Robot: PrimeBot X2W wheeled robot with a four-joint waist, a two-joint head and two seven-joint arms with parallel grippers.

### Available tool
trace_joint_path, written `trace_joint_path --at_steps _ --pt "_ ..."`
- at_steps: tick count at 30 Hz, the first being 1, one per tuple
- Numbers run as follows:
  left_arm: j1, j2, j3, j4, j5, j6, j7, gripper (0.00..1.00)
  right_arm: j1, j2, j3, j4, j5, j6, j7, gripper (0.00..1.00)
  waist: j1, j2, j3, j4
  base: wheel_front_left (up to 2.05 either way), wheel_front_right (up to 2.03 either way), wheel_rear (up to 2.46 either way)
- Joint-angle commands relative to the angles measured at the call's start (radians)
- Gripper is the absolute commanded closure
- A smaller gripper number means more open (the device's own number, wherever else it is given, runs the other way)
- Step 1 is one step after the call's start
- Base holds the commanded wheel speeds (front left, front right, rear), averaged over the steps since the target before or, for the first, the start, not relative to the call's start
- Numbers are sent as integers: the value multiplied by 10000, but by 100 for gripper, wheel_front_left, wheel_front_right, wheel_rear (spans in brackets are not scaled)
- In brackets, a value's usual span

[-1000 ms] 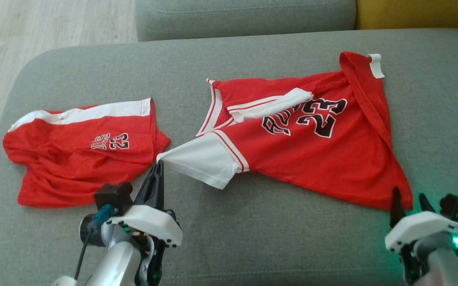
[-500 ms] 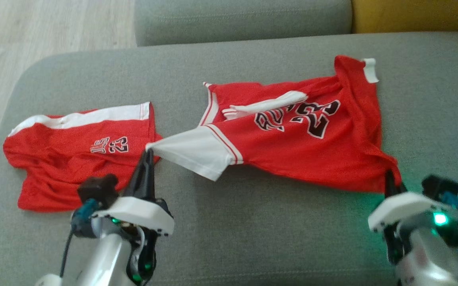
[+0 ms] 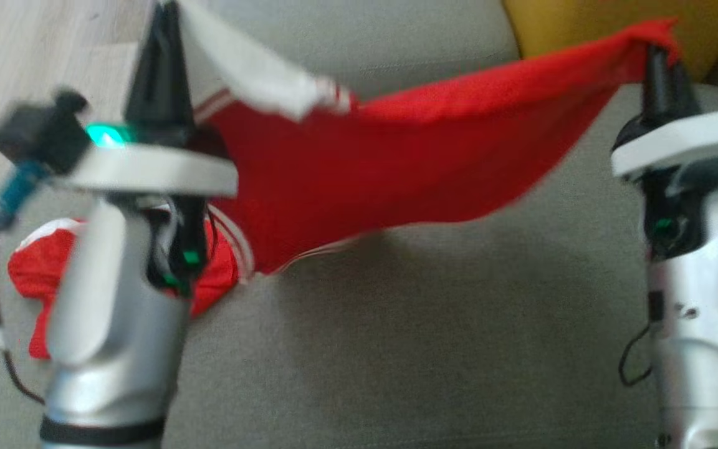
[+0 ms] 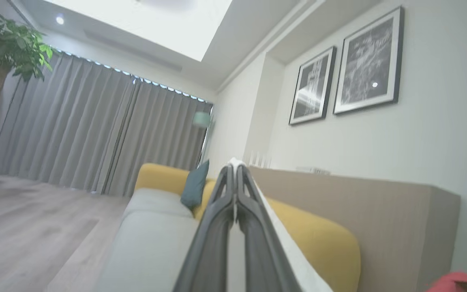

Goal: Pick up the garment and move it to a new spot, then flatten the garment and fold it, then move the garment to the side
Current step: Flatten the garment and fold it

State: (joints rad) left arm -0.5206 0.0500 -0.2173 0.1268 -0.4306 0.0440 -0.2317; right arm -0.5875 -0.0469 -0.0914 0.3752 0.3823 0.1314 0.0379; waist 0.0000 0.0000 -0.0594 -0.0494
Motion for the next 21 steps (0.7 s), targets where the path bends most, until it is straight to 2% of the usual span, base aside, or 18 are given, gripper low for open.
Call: trace_joint_path --at_steps 1,6,13,16,21 --pt "-777 232 468 -435 -148 3 121 100 -666 -33 68 -584 224 -7 203 100 0 0 -126 -60 0 0 0" --pt "-1752 419 822 -613 -293 148 396 100 -1237 -33 -415 -1315 1213 -7 898 100 0 0 -404 -159 0 0 0" --pt "-1866 442 1008 -1271 -517 330 660 100 -1083 -33 -694 -2549 932 -7 1215 100 0 0 -700 -232 0 0 0" --pt "-1599 549 1019 -1982 -657 470 1199 100 -607 -33 -904 -3537 787 -7 1666 100 0 0 -785 -321 0 0 0" --pt "-1471 851 995 -2756 -711 605 2007 100 -202 -33 -1335 -4342 533 -7 2360 100 0 0 -568 -428 0 0 0"
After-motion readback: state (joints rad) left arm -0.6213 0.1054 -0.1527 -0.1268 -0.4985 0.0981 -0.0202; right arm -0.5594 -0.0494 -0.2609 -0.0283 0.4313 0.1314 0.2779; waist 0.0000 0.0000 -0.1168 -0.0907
